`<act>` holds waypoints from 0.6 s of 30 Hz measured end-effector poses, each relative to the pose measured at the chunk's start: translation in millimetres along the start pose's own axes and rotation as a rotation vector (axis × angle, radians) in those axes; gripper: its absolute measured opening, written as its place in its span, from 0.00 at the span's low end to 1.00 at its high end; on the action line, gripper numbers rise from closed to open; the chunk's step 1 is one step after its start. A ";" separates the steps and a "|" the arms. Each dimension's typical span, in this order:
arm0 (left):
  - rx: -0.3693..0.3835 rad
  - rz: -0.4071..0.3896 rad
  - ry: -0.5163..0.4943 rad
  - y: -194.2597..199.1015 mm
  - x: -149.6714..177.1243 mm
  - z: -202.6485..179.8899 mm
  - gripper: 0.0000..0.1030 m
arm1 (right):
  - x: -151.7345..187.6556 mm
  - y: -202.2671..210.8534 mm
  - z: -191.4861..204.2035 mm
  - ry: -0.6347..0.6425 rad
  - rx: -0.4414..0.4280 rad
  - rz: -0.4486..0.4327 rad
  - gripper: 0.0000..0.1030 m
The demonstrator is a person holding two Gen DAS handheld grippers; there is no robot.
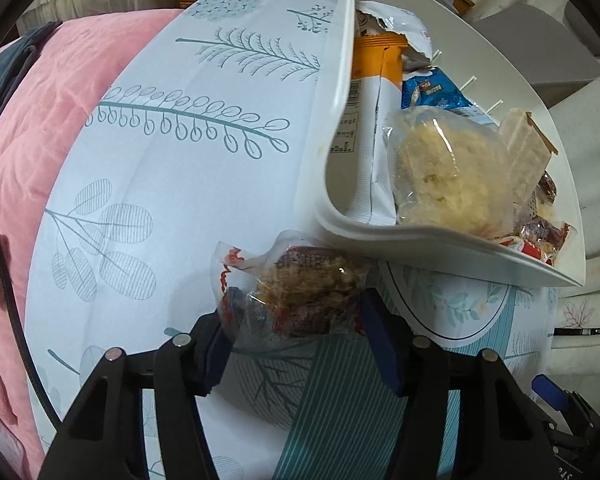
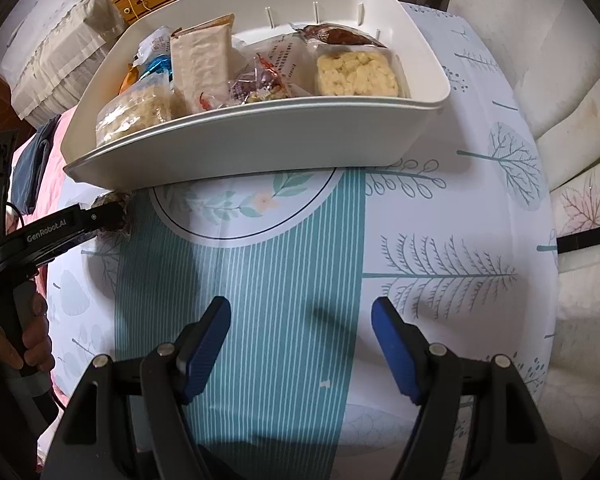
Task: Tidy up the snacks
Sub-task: 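Grasp the small nut packet with the left gripper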
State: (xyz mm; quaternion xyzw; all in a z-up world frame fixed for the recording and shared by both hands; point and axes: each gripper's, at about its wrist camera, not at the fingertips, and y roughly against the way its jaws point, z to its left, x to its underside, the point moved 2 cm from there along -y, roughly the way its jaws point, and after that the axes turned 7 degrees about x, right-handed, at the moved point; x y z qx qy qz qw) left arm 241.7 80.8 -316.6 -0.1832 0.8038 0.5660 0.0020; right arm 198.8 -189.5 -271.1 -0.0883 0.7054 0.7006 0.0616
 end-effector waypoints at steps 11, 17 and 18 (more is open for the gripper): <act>0.013 -0.012 0.007 12.8 7.6 -5.1 0.28 | -4.5 2.7 -0.7 -0.001 -0.038 -0.006 0.71; 0.006 -0.006 0.039 14.4 11.4 -2.9 0.30 | -6.6 3.0 0.0 0.013 -0.063 -0.013 0.71; -0.003 -0.004 0.045 12.9 11.8 -3.1 0.33 | -5.8 3.8 -0.4 0.015 -0.064 -0.014 0.71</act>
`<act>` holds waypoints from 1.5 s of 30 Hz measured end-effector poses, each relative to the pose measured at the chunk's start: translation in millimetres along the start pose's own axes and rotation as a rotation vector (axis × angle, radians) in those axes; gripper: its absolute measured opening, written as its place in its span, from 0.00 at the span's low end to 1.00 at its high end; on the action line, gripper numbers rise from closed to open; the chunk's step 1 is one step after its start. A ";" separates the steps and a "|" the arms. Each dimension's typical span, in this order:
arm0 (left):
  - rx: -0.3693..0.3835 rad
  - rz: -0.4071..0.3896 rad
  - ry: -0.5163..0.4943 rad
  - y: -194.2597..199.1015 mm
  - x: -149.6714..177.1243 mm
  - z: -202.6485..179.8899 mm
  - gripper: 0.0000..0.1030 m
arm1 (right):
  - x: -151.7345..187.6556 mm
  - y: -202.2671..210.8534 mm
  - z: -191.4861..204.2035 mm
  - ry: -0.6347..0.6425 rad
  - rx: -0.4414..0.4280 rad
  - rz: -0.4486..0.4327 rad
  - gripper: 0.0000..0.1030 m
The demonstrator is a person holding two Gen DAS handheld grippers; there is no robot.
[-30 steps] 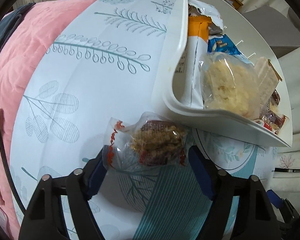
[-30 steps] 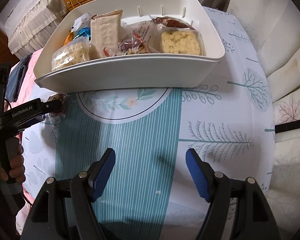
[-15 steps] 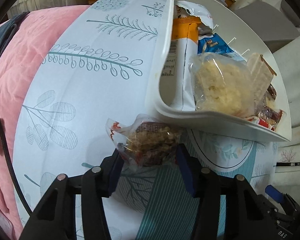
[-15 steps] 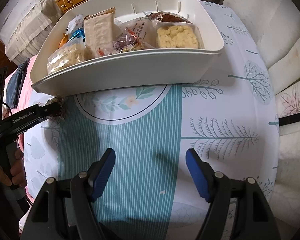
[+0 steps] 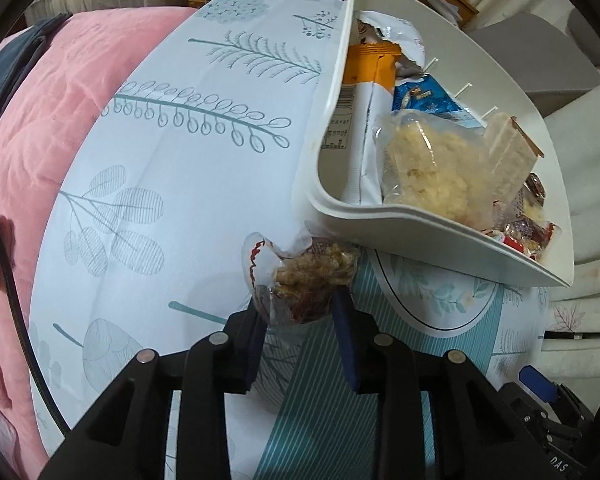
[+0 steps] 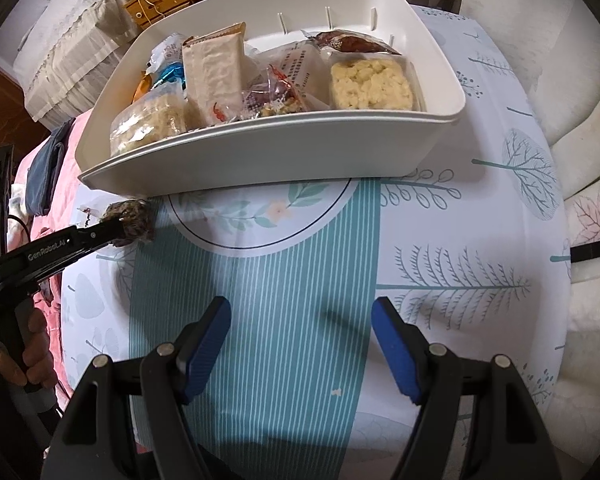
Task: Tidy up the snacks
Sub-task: 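Grasp the small nut packet with the left gripper, then lift the nut packet into the white tray and open the left gripper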
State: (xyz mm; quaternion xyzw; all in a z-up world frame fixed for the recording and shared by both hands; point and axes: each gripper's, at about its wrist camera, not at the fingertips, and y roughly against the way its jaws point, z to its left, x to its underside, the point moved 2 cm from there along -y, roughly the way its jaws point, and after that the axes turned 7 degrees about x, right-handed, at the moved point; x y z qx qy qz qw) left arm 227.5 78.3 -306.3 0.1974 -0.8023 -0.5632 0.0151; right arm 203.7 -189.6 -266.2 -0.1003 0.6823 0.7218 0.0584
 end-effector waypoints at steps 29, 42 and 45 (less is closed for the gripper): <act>-0.145 -0.009 0.039 -19.8 -4.9 -17.9 0.53 | 2.7 -11.3 -53.7 -0.066 0.004 0.036 0.71; -0.180 0.018 0.070 40.2 -3.0 -28.6 0.53 | 0.0 -22.6 -58.1 -0.098 -0.052 0.061 0.71; -0.186 0.015 0.053 61.2 -3.9 -36.0 0.53 | 0.2 -25.8 -58.0 -0.108 -0.068 0.062 0.71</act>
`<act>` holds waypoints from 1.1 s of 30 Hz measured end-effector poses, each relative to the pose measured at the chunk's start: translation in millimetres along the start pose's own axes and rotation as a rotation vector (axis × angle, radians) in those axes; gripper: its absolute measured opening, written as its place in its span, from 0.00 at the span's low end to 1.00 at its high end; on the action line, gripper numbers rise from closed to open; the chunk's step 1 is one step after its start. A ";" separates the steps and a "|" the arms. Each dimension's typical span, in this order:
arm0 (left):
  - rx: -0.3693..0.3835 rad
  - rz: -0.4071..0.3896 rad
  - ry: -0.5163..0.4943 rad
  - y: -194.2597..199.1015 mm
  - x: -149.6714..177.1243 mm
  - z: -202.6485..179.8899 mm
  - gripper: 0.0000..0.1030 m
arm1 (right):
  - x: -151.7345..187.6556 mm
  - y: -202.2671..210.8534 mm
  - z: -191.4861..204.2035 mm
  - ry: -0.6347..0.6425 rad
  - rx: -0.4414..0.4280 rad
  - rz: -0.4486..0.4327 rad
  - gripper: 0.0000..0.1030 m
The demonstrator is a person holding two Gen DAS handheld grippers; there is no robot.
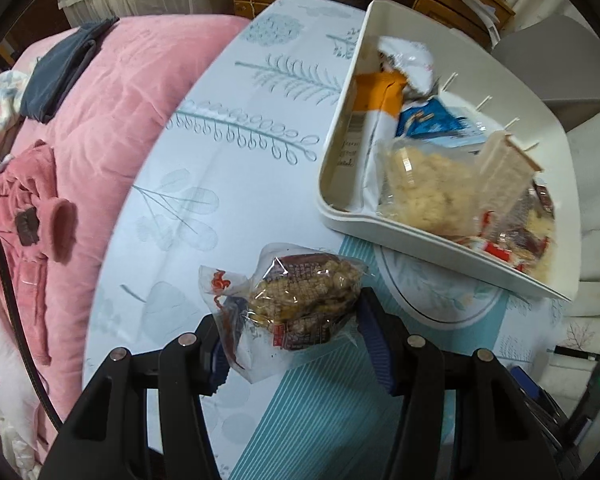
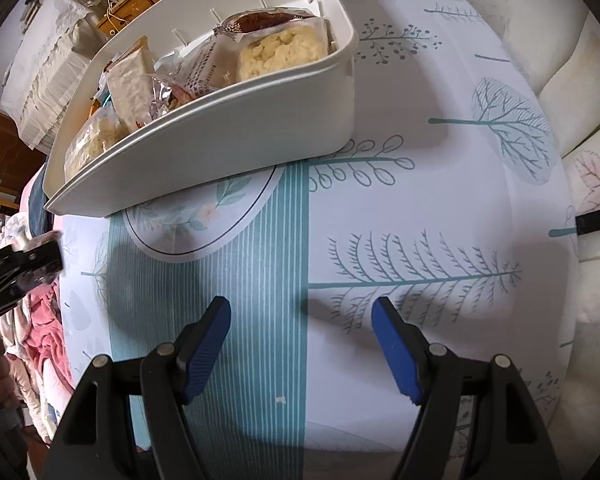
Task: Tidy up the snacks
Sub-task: 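Lift the nut packet into the white tray and open the left gripper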
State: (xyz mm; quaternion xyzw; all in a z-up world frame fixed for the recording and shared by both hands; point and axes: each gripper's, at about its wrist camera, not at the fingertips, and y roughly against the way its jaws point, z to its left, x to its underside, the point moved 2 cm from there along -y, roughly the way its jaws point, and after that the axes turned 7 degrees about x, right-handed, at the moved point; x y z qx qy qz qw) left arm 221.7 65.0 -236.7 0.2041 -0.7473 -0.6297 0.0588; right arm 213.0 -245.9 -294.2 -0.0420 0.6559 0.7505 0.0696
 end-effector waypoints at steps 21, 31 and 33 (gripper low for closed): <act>0.144 -0.187 -0.282 65.9 -72.8 -93.1 0.54 | 15.4 26.0 23.6 -0.009 -0.046 -0.100 0.78; 0.215 -0.250 -0.336 88.8 -64.2 -100.2 0.75 | 14.2 66.3 30.5 -0.024 -0.007 -0.206 0.80; 0.213 -0.239 -0.336 93.9 -53.6 -90.1 0.79 | 17.5 74.3 33.5 -0.037 -0.007 -0.226 0.83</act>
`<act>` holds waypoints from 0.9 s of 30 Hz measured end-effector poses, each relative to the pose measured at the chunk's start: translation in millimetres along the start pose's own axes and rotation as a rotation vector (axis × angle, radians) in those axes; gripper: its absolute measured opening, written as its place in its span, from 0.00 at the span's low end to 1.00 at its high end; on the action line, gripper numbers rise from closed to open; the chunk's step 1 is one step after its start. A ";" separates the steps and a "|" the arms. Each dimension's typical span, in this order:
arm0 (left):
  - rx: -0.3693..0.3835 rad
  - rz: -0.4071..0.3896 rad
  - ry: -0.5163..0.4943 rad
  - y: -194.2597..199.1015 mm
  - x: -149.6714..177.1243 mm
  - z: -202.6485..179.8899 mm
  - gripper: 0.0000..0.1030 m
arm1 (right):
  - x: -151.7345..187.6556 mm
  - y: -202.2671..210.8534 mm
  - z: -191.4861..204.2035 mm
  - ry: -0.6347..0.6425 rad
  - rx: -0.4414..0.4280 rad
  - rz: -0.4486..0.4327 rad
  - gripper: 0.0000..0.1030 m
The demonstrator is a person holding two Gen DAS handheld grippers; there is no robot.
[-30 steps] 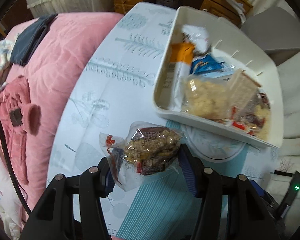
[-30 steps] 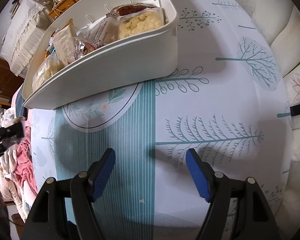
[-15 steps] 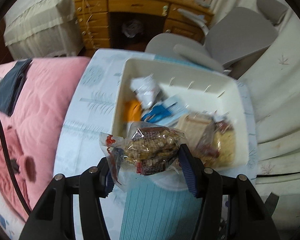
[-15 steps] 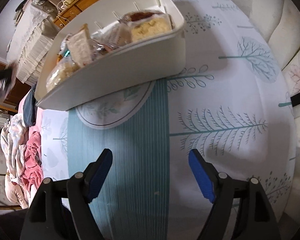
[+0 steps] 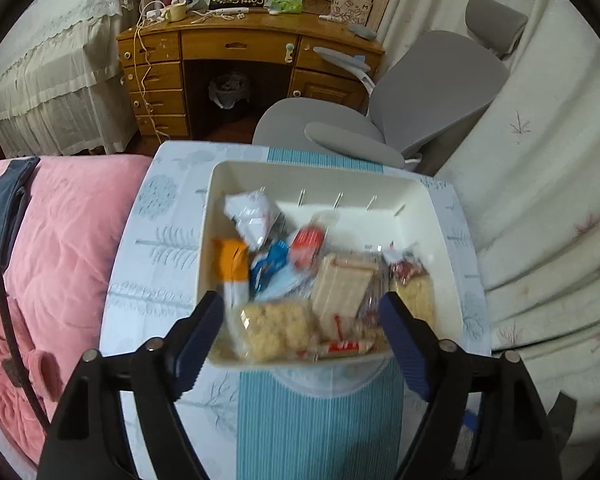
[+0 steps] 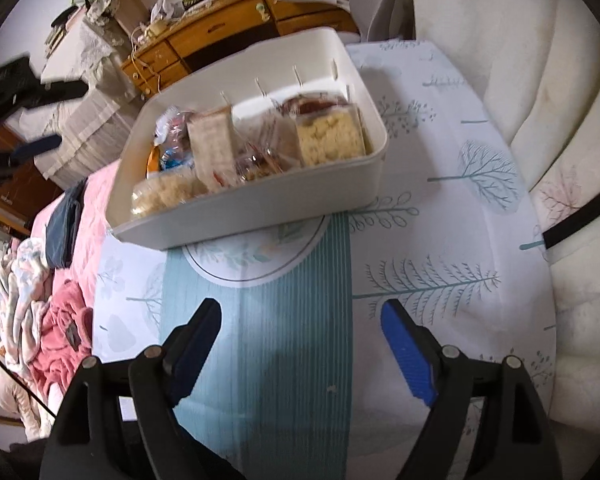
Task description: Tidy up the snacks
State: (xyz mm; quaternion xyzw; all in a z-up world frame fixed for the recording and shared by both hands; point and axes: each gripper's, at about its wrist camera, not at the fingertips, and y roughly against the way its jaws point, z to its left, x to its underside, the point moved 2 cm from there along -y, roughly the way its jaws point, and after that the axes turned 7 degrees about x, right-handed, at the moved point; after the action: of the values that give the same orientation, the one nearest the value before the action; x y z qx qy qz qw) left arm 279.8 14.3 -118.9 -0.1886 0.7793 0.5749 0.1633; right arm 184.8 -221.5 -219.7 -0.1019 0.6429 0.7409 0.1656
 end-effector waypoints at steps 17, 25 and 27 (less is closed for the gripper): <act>0.014 0.010 0.051 112.1 132.3 27.2 0.79 | 72.5 99.5 49.7 0.046 0.020 -0.045 0.92; -0.042 -0.035 0.039 161.4 162.6 -3.9 0.83 | 86.9 163.0 63.3 0.134 0.000 -0.079 0.96; -0.063 -0.067 0.036 173.2 166.2 -12.4 0.86 | 88.3 176.7 63.4 0.162 0.007 -0.093 0.96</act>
State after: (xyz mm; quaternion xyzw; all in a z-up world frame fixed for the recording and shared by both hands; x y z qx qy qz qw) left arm 50.4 31.2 -49.2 -0.2299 0.7569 0.5898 0.1626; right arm 40.6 -169.8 -79.7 -0.1906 0.6514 0.7194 0.1476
